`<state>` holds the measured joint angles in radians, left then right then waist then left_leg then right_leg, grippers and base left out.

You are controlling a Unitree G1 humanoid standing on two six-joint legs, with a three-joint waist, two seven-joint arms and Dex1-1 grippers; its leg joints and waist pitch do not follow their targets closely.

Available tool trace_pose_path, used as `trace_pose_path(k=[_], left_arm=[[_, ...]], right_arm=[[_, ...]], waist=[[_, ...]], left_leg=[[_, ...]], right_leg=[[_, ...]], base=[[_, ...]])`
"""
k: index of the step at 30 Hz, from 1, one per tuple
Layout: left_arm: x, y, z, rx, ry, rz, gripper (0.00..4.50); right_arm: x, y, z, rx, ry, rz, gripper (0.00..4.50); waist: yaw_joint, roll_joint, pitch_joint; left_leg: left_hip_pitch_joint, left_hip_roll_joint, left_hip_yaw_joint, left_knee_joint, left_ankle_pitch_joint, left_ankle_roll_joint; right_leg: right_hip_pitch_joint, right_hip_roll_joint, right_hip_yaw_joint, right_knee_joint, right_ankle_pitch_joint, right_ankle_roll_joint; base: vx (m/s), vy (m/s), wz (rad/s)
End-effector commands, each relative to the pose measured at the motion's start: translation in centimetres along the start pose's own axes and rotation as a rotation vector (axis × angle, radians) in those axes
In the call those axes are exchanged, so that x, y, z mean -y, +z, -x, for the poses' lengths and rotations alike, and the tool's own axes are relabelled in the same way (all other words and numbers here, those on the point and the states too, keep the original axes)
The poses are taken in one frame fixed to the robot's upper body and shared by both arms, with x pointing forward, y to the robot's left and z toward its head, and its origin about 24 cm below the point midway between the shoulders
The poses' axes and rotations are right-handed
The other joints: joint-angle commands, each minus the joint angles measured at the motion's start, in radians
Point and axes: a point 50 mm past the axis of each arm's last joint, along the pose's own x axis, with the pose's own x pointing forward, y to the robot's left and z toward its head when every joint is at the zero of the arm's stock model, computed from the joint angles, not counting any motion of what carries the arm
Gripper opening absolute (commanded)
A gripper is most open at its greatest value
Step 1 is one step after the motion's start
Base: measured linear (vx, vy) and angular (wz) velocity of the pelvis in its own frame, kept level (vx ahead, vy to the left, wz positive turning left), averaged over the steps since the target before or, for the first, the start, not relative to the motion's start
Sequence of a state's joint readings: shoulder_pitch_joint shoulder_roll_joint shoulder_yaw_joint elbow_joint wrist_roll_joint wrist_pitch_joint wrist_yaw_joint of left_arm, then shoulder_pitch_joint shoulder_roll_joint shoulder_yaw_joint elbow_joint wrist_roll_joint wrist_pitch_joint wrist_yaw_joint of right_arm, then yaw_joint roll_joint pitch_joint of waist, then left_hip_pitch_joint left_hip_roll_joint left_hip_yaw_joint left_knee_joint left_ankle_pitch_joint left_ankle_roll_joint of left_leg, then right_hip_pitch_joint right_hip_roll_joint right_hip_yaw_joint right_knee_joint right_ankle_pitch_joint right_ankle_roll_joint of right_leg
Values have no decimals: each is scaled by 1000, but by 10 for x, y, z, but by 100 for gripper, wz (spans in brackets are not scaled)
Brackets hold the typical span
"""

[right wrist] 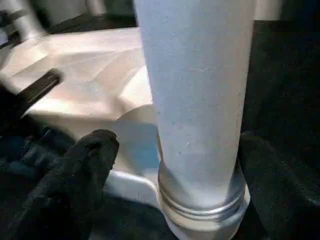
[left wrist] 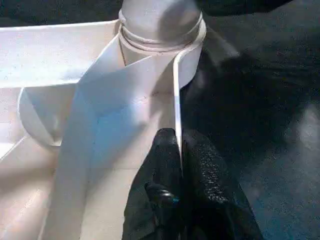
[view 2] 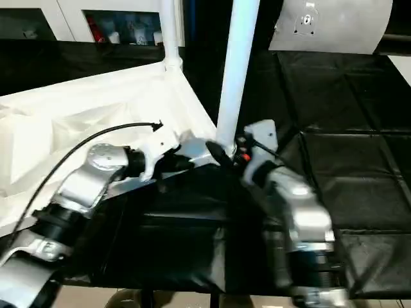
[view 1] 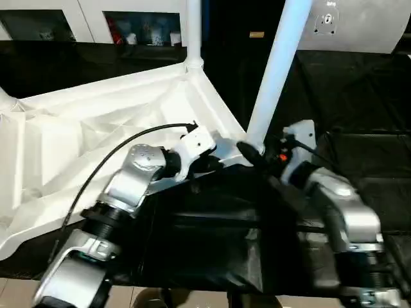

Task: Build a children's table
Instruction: Rotate leg to tighten

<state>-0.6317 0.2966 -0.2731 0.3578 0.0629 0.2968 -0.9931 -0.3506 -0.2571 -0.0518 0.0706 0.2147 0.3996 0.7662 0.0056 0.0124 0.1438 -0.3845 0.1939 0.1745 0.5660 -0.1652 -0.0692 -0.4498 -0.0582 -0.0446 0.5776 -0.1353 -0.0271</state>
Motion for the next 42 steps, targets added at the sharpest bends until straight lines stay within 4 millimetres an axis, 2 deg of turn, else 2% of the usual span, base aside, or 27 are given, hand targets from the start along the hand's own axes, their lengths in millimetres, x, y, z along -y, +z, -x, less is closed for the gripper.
trace_pose_path(k=[1, 2, 3, 6, 7, 9, 11, 17, 23, 29, 35, 36, 40, 42], left_arm=[[7, -4, 4, -8, -86, -42, 0], [9, -5, 8, 3, -130, -70, 0], [11, -6, 11, 11, -162, -85, 0], [12, -10, 18, -2, -218, -106, 0], [13, -11, 21, -9, -249, -113, 0], [17, -12, 26, -13, -314, -155, 0], [18, -14, 30, -31, -362, -185, 0], [22, -12, 34, -27, -443, -223, 0], [22, -10, 35, -25, -471, -246, 0], [22, -10, 36, -24, -480, -254, 0], [22, -11, 38, -29, -479, -254, 0], [22, -11, 38, -31, -477, -253, 0], [21, -11, 38, -30, -469, -248, 0], [20, -10, 37, -22, -445, -234, 0]], right_arm=[[-4, 0, 2, -12, 135, 45, 446], [-2, 1, 5, -24, 168, 68, 449], [0, 2, 7, -32, 195, 81, 449], [7, 5, 11, -41, 255, 99, 449], [8, 6, 13, -52, 288, 112, 449], [9, 6, 16, -69, 359, 127, 449], [8, 7, 21, -79, 456, 116, 449], [4, 6, 26, -131, 618, 89, 386], [1, 7, 21, -159, 718, 85, 343], [2, 8, 18, -173, 761, 65, 285], [0, 8, 17, -180, 793, 53, 240], [0, 8, 17, -180, 798, 49, 217], [-2, 7, 17, -180, 808, 36, 206], [-5, 8, 16, -150, 803, 2, 204]], waist=[[7, -11, -88], [9, -12, -88], [7, -9, -87], [9, -8, -85], [10, -12, -86], [13, -12, -86], [27, -10, -87], [41, -12, -88], [51, -14, -89], [50, -19, -88], [50, -20, -89], [50, -19, -88], [50, -21, -87], [50, -18, -86]], left_leg=[[9, 19, 2, -46, -137, 123], [9, 19, 0, -46, -139, 122], [8, 20, 2, -46, -139, 123], [11, 21, 2, -46, -139, 127], [12, 22, 2, -45, -145, 127], [13, 23, 2, -45, -142, 128], [18, 29, 6, -43, -123, 140], [14, 28, 7, -41, -112, 146], [15, 29, 6, -40, -115, 130], [13, 27, 7, -39, -120, 124], [12, 26, 6, -38, -108, 128], [13, 27, 6, -39, -110, 128], [12, 26, 6, -39, -122, 119], [13, 26, 6, -39, -120, 119]], right_leg=[[89, -60, 38, -57, -163, -252], [91, -62, 38, -56, -176, -248], [88, -62, 40, -56, -183, -245], [83, -61, 38, -57, -200, -246], [81, -62, 38, -57, -215, -244], [82, -62, 38, -56, -221, -243], [78, -60, 39, -49, -186, -250], [79, -60, 38, -44, -172, -258], [77, -61, 38, -45, -210, -248], [77, -60, 38, -47, -230, -239], [76, -59, 37, -45, -218, -240], [75, -59, 37, -45, -222, -241], [76, -60, 38, -48, -252, -229], [75, -59, 37, -49, -251, -228]], base=[[0, 0, 0], [0, 0, 0], [0, 0, 0], [0, 0, 0], [0, 0, 0], [0, 0, 0], [0, 0, 0], [0, 0, 0], [0, 0, 0], [0, 0, 0], [0, 0, 0], [0, 0, 0], [0, 0, 0], [0, 0, 0]])
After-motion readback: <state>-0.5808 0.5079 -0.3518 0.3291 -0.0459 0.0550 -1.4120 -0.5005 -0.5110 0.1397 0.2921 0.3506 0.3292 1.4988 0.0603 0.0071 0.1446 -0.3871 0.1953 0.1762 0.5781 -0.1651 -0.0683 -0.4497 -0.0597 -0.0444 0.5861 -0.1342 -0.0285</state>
